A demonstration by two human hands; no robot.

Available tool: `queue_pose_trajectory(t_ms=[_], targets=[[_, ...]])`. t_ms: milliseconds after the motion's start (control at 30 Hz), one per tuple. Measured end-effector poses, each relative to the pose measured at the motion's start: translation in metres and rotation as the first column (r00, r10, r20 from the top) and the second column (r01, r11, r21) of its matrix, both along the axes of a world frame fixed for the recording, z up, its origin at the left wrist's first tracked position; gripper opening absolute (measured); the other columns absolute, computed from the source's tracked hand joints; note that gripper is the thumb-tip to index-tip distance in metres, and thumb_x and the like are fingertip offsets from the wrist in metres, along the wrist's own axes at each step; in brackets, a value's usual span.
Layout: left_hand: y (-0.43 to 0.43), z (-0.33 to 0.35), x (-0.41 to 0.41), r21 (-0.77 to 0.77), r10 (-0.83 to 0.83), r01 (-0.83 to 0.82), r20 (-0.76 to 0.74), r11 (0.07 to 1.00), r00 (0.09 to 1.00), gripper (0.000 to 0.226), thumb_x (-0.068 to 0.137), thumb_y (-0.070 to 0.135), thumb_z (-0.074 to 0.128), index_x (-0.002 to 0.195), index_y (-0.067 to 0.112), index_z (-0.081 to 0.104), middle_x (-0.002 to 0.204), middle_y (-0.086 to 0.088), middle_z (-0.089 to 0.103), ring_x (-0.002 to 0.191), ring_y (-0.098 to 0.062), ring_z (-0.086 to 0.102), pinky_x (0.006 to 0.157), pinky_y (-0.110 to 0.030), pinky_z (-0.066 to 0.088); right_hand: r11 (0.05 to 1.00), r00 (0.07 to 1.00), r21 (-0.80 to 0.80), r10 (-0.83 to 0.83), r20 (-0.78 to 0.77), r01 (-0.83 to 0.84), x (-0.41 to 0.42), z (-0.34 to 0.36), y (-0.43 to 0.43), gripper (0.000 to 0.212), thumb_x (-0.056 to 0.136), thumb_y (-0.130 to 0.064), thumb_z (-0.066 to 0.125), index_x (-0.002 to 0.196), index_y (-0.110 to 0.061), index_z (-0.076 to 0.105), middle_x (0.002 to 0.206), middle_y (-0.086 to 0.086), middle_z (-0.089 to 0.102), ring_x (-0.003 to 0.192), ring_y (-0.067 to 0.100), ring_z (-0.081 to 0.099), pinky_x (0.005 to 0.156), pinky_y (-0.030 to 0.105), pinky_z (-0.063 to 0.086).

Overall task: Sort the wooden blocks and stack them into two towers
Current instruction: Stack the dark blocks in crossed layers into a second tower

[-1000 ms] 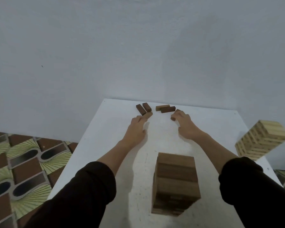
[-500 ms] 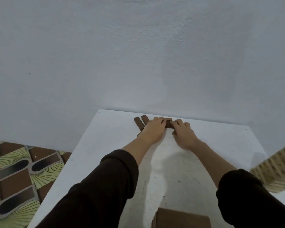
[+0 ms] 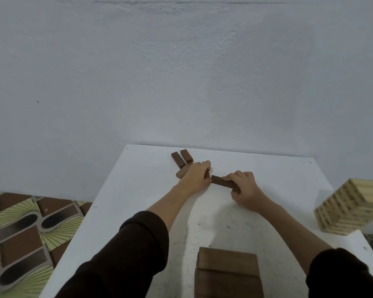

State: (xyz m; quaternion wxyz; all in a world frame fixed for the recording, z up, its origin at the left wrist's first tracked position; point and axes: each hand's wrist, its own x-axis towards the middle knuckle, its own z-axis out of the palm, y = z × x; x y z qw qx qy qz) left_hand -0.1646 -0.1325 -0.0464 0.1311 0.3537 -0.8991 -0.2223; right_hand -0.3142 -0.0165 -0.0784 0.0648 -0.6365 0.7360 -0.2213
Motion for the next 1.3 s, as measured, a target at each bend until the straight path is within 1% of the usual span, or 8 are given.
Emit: queue_pose_trajectory(t_ms=[200, 333, 467, 700, 933, 1100, 1200, 1300], targets=[[0.025, -0.010, 0.026, 0.310, 0.076, 0.035, -0.336, 0.950, 0.939, 0.007, 0.078, -0.003, 0.056, 0.075, 0.002, 0.051, 0.072, -0.007, 0.054, 0.063, -0.010, 0.046, 0.062, -0.015, 0.037, 0.991, 0.991, -0.012, -0.132, 0.008, 0.132, 0.026, 0.002, 0.024, 0.045, 0.081, 0.002, 0.049, 0.124, -0.010, 0.059, 0.108, 0.008, 0.056, 0.105, 0.030, 0.040, 0.082, 0.028, 0.031], [0.040, -0.009, 0.043, 0.288, 0.051, 0.035, -0.284, 0.957, 0.957, 0.023, 0.085, 0.004, 0.056, 0.072, 0.021, 0.048, 0.064, 0.010, 0.046, 0.057, 0.000, 0.044, 0.056, -0.016, 0.032, 0.997, 0.991, -0.012, -0.078, 0.111, 0.080, 0.040, 0.008, 0.031, 0.044, 0.076, -0.004, 0.050, 0.116, -0.013, 0.065, 0.104, 0.007, 0.055, 0.097, 0.024, 0.040, 0.085, 0.033, 0.037], [0.042, -0.012, 0.042, 0.124, 0.035, -0.005, -0.240, 0.992, 0.970, 0.014, 0.086, 0.021, 0.064, 0.094, 0.010, 0.058, 0.091, 0.003, 0.044, 0.086, -0.011, 0.046, 0.075, -0.024, 0.039, 0.999, 0.969, 0.046, -0.037, 0.243, 0.027, 0.043, 0.024, 0.037, 0.048, 0.072, 0.001, 0.060, 0.117, -0.016, 0.060, 0.108, -0.001, 0.049, 0.102, 0.017, 0.040, 0.083, 0.017, 0.029], [0.045, -0.018, 0.034, -0.071, -0.085, 0.075, -0.157, 0.995, 0.984, 0.010, 0.080, 0.019, 0.064, 0.085, 0.010, 0.062, 0.102, 0.001, 0.052, 0.099, -0.016, 0.044, 0.082, -0.036, 0.048, 0.993, 0.982, 0.090, 0.059, 0.178, -0.076, 0.047, 0.033, 0.040, 0.051, 0.075, -0.001, 0.059, 0.123, -0.017, 0.059, 0.111, -0.006, 0.047, 0.098, 0.006, 0.033, 0.088, 0.013, 0.022], [0.043, -0.018, 0.030, -0.135, -0.296, 0.298, 0.034, 0.945, 0.954, 0.056, 0.085, 0.027, 0.065, 0.133, 0.003, 0.049, 0.137, -0.009, 0.048, 0.130, -0.024, 0.039, 0.110, -0.035, 0.032, 0.997, 0.981, 0.058, 0.035, 0.193, -0.047, 0.044, 0.034, 0.040, 0.038, 0.070, 0.004, 0.064, 0.106, -0.006, 0.068, 0.101, 0.001, 0.050, 0.093, 0.012, 0.045, 0.079, -0.002, 0.028], [0.050, -0.012, 0.013, -0.013, -0.339, 0.339, 0.003, 0.941, 0.941, 0.062, 0.083, 0.029, 0.071, 0.134, 0.004, 0.045, 0.145, -0.010, 0.040, 0.138, -0.022, 0.029, 0.115, -0.032, 0.022, 0.997, 0.980, 0.075, -0.004, 0.201, -0.011, 0.031, 0.033, 0.043, 0.033, 0.071, 0.000, 0.069, 0.104, -0.002, 0.067, 0.102, 0.004, 0.052, 0.090, 0.015, 0.051, 0.079, 0.005, 0.036], [0.050, -0.008, 0.002, 0.152, -0.322, 0.319, -0.011, 0.935, 0.947, 0.059, 0.079, 0.019, 0.075, 0.128, 0.006, 0.045, 0.132, -0.010, 0.047, 0.126, -0.024, 0.041, 0.105, -0.032, 0.035, 0.998, 0.975, 0.070, -0.011, 0.223, -0.004, 0.025, 0.035, 0.046, 0.031, 0.070, 0.002, 0.069, 0.101, 0.000, 0.067, 0.105, 0.006, 0.055, 0.093, 0.017, 0.054, 0.087, 0.026, 0.046], [0.049, 0.002, -0.004, 0.186, -0.299, 0.291, 0.018, 0.939, 0.954, 0.055, 0.076, 0.013, 0.073, 0.124, 0.007, 0.045, 0.124, -0.007, 0.047, 0.114, -0.020, 0.047, 0.089, -0.022, 0.038, 0.997, 0.980, 0.076, -0.025, 0.195, 0.011, 0.017, 0.033, 0.047, 0.033, 0.068, 0.004, 0.068, 0.100, -0.001, 0.068, 0.105, 0.006, 0.055, 0.095, 0.020, 0.056, 0.082, 0.017, 0.044]])
